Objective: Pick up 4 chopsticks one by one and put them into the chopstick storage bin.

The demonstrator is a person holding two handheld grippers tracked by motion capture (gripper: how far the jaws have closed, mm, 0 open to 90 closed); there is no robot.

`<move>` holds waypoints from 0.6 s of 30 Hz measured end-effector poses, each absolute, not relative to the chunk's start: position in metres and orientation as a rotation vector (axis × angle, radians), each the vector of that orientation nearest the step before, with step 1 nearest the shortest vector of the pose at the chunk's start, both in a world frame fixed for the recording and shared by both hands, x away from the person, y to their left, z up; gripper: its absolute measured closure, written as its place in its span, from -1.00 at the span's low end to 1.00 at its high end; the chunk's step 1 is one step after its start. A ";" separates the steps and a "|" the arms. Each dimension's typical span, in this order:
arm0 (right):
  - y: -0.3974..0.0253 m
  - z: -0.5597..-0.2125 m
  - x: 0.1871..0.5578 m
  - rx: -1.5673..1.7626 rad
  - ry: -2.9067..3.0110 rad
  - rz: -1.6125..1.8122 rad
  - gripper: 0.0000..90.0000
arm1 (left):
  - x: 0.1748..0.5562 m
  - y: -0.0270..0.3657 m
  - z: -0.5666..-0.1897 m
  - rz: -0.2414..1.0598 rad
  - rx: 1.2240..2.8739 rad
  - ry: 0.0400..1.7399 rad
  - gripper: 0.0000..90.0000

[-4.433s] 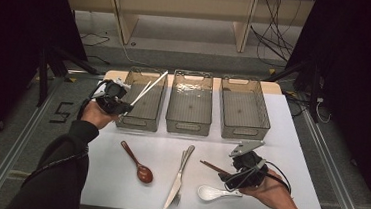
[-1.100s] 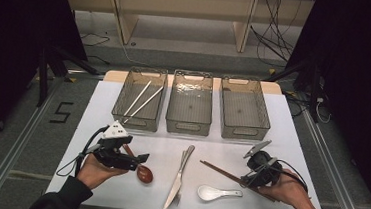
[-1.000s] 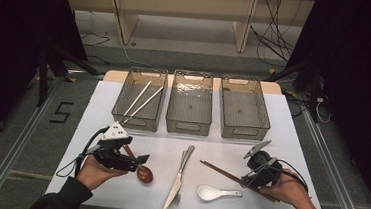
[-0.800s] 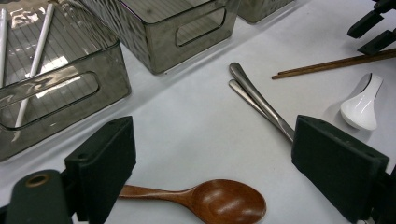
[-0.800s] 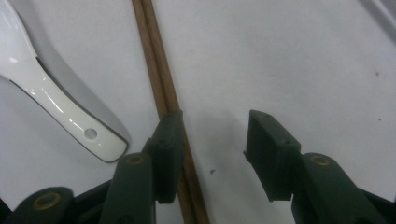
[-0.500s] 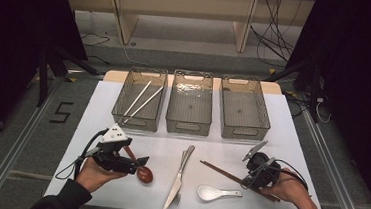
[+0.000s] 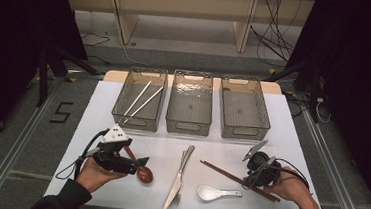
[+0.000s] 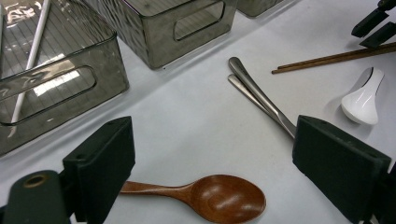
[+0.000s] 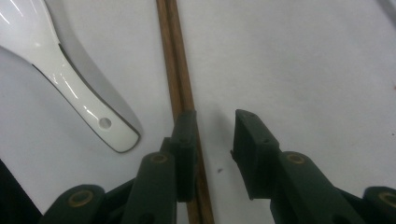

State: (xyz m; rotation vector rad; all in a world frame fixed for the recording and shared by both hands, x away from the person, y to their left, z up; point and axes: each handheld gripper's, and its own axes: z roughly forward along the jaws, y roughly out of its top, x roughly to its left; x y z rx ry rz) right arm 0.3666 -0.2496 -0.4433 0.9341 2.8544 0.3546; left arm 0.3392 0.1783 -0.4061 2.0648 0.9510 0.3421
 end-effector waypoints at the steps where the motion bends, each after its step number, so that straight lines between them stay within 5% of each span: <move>1: -0.249 -0.444 0.367 0.925 2.868 0.347 0.55 | 0.339 0.178 -0.406 0.339 2.068 0.953 -0.72; 18: -0.247 -0.452 0.370 0.890 2.893 0.235 0.79 | 0.340 0.178 -0.408 0.343 2.086 0.946 -0.72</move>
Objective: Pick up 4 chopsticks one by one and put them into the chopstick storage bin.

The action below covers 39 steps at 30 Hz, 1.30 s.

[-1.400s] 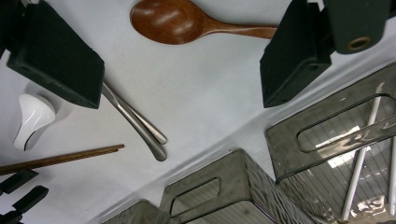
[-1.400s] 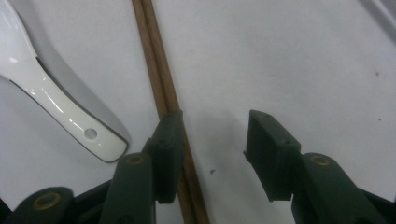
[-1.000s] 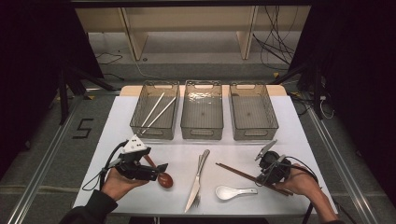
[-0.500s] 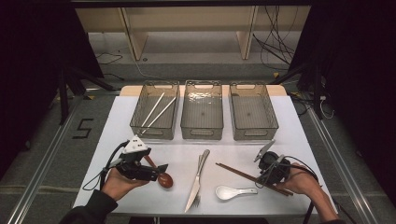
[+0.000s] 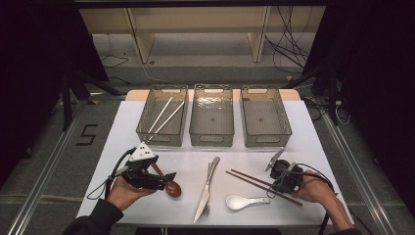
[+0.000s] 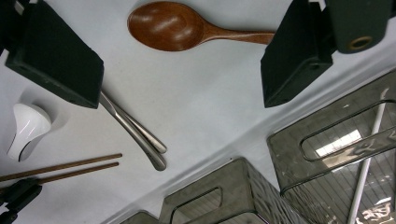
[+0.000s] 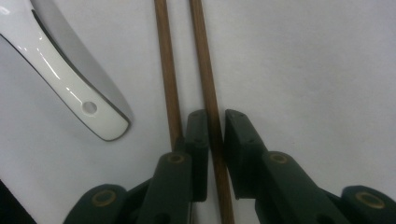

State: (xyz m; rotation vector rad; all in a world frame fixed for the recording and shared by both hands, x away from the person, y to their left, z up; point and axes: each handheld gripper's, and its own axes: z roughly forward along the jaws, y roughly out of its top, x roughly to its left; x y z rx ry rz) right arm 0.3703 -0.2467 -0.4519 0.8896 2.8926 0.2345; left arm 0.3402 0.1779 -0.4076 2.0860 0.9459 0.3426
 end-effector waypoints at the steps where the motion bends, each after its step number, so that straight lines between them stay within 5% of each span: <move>1: -0.247 -0.452 0.371 0.892 2.896 0.232 0.79 | 0.340 0.178 -0.408 0.345 2.083 0.945 -0.72; 24: -0.231 -0.429 0.363 0.701 2.859 0.276 0.89 | 0.341 0.172 -0.406 0.335 2.116 0.914 -0.71; 39: -0.178 -0.417 0.342 0.457 2.910 0.346 0.89 | 0.342 0.129 -0.402 0.213 2.311 0.684 -0.65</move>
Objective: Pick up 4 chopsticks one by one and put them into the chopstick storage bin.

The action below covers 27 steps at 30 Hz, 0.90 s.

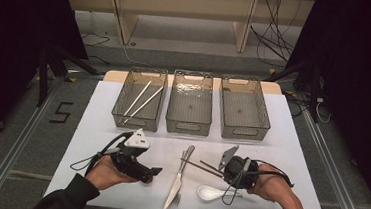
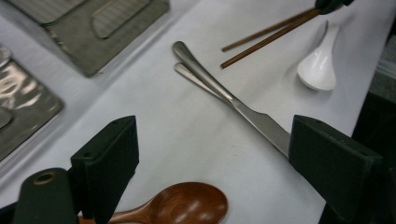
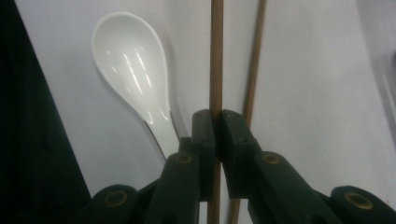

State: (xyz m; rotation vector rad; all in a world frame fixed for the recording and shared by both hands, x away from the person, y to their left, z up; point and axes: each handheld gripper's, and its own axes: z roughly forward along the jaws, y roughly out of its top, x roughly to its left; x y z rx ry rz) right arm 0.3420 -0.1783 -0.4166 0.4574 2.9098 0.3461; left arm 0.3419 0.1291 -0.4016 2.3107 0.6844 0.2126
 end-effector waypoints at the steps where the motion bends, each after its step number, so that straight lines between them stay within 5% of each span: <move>1: -0.175 -0.416 0.340 0.444 2.913 0.349 0.89 | 0.342 0.127 -0.402 0.209 2.328 0.669 -0.65; 12: -0.149 -0.416 0.329 0.306 2.956 0.370 0.89 | 0.342 0.100 -0.398 0.109 2.468 0.512 -0.49; 27: -0.134 -0.415 0.321 0.233 2.979 0.396 0.89 | 0.342 0.076 -0.404 0.038 2.630 0.328 0.00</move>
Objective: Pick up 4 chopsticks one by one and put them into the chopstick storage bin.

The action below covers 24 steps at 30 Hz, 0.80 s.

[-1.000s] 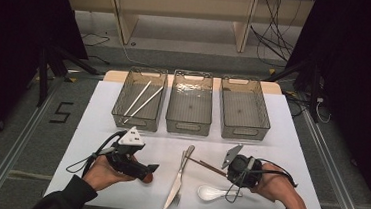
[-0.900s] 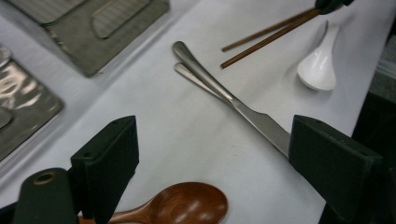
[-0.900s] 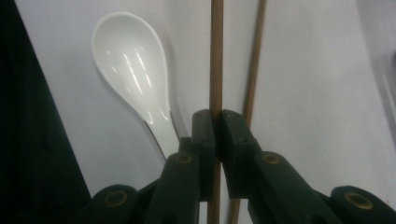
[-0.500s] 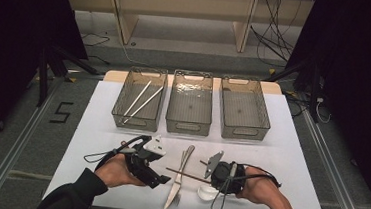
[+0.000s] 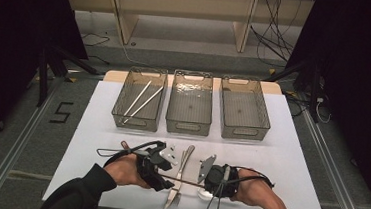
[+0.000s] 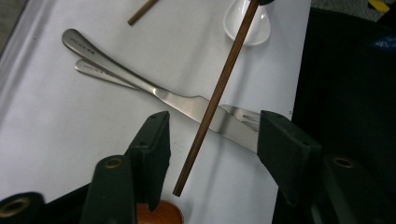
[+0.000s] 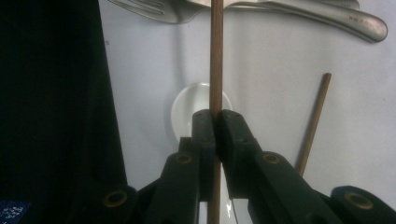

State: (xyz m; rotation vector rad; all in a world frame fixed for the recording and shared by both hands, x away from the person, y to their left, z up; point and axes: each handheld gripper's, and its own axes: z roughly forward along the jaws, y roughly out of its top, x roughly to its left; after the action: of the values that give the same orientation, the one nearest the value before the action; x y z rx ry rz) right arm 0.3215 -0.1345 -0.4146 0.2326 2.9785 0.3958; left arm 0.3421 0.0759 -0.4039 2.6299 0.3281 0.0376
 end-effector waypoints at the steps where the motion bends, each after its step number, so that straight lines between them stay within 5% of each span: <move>1: -0.134 -0.414 0.321 0.226 2.981 0.403 0.89 | 0.342 0.076 -0.404 0.034 2.637 0.325 0.03; 24: -0.126 -0.412 0.315 0.158 2.984 0.414 0.89 | 0.342 0.065 -0.414 -0.037 2.758 0.208 0.59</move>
State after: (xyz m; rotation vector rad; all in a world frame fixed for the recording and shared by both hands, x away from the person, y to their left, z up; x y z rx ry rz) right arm 0.3151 -0.1258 -0.4122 0.1577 2.9844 0.4137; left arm 0.3420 0.0649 -0.4136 2.7584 0.2084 -0.0371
